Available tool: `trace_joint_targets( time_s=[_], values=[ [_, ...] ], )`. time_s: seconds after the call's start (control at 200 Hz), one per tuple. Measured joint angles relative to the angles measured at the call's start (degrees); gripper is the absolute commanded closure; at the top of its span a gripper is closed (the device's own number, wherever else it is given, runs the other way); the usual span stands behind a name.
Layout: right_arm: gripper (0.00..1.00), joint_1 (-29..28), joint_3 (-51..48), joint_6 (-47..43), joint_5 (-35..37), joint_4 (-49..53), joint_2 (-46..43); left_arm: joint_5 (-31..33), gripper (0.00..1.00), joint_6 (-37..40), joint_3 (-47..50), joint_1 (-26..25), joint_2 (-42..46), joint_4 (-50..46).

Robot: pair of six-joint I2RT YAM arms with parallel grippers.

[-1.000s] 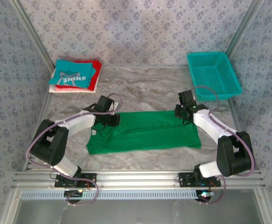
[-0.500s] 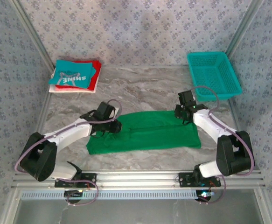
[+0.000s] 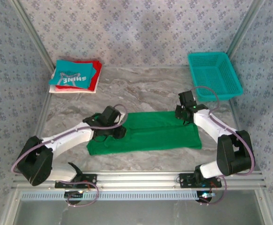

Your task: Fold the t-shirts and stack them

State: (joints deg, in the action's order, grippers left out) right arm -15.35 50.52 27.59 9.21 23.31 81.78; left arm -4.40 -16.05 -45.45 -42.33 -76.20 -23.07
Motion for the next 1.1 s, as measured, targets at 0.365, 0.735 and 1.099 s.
trace_joint_targets(
  time_s=[0.365, 0.735, 1.099],
  values=[
    [0.65, 0.0, 0.0, 0.0, 0.0, -0.4, 0.3, 3.1, 0.36, 5.6, -1.1, -3.1, -7.6, -2.4],
    [0.65, 0.1, 0.0, 0.0, 0.0, -0.5, 0.3, 5.4, 0.79, 7.9, -3.2, -3.2, -12.0, -2.1],
    [0.64, 1.1, -0.1, 0.0, -0.6, -0.9, 0.3, 5.2, 0.62, 8.7, -4.2, -3.4, -11.1, -3.3]
  ],
)
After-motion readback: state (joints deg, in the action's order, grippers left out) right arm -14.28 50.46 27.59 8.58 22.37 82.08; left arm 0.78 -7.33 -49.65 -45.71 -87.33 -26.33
